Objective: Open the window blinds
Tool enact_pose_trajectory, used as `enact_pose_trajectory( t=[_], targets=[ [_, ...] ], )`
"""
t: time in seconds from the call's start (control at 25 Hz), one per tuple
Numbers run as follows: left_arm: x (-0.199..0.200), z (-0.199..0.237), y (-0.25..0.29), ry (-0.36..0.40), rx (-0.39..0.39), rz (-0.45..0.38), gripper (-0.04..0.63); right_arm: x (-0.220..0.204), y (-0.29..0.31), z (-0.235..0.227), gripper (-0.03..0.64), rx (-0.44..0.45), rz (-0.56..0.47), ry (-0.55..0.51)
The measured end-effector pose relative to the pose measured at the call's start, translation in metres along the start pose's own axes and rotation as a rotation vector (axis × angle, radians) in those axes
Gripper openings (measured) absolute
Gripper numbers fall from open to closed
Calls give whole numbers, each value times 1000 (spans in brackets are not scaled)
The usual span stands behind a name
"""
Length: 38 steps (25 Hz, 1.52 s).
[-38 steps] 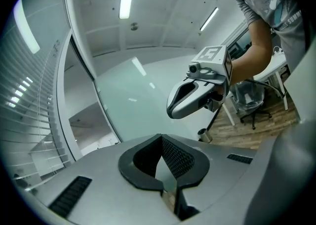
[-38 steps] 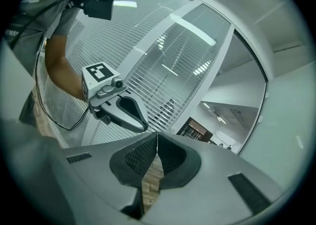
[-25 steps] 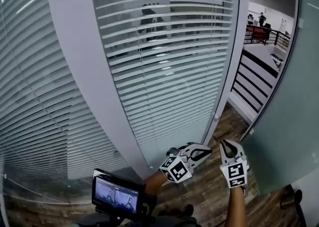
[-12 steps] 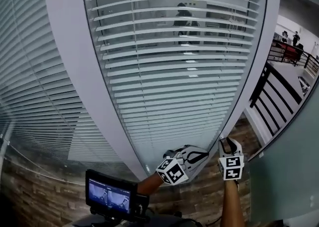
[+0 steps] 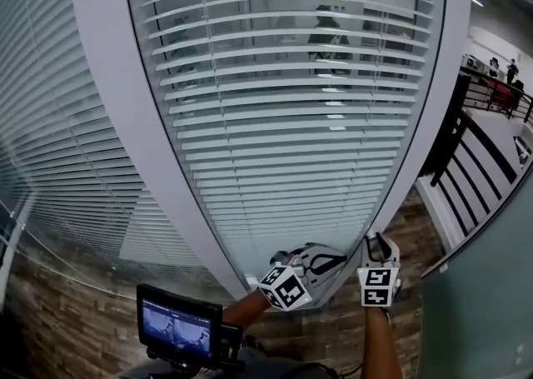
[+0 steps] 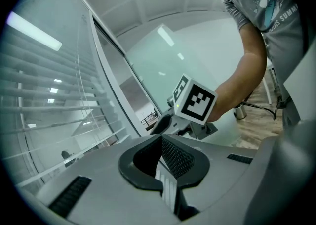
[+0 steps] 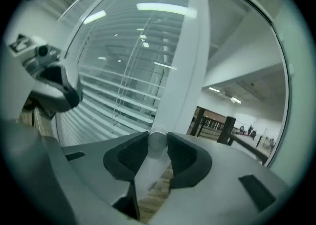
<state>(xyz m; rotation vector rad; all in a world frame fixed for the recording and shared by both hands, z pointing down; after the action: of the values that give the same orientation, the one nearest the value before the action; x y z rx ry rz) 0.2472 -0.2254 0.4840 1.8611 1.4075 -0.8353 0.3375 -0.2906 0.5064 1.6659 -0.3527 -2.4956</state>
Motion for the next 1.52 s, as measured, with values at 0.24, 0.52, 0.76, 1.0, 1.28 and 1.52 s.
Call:
enact_pose_trajectory(
  t=[0.24,0.52,0.76,1.0,1.28,1.52],
  targets=[
    [-16,-33,1,-16,-41,-5,5,-27,-9,20,94,-139,125,-663],
    [-53,-28,0,-15,-19,3,5,-34,15,38,95,-48,28,-451],
    [-24,-36,2,-18,-13,-9,5,-24,-15,35,100,-70,116,-674],
    [-43,-65,5,-9,-22,-11,5,-73,-12,39,100,-129,196,-829],
    [-21,-35,2,-41,-30,-31,5,-31,-10,23,100,-92,139,-575],
    [-9,-13,5,-26,-10,-24,5,-10,-1,0,98,107,-9,304]
  ],
)
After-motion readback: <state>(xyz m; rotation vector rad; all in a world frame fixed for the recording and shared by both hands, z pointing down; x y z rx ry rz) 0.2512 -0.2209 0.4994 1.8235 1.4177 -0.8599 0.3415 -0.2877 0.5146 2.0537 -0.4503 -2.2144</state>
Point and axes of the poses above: the fingertips, and each gripper's own axes: y forward along the fingers, z to its left, x out of its top, the point moved 1 cm from there along -y, backward along the fingers
